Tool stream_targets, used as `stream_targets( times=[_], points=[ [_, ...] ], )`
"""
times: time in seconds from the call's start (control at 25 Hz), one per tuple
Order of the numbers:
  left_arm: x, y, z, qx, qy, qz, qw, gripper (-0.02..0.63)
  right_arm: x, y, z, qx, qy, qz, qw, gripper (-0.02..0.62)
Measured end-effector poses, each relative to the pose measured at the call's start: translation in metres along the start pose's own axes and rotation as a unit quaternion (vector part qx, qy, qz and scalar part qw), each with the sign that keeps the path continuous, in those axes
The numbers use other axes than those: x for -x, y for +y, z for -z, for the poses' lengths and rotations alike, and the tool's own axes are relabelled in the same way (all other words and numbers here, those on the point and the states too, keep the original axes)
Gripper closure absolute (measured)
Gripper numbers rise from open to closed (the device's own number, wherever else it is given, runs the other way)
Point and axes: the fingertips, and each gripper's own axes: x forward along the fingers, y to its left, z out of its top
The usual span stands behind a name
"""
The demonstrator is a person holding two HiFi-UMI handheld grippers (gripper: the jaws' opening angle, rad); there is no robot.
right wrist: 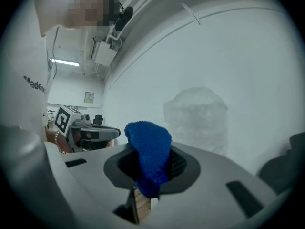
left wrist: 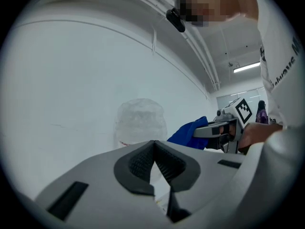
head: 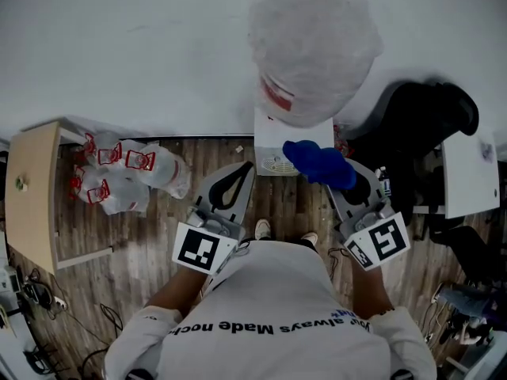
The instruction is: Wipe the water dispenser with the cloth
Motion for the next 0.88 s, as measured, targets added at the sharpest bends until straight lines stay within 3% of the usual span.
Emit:
stream_targets(
  times=[0.36, 0.88],
  points=[
    [0.013, 0.004, -0.005, 0.013, -0.003, -0.004, 0.9999, 0.588, 0.033, 0.012, -0.017, -0.008, -0.022, 0.020, 1.000, 0.518],
    [0.012, 0.003, -0.014, 0.005, -0.013, -0.003, 0.9999, 0.588, 0.030, 0.013, -0.015, -0.009, -0.020, 0.021, 1.000, 0.518]
  ],
)
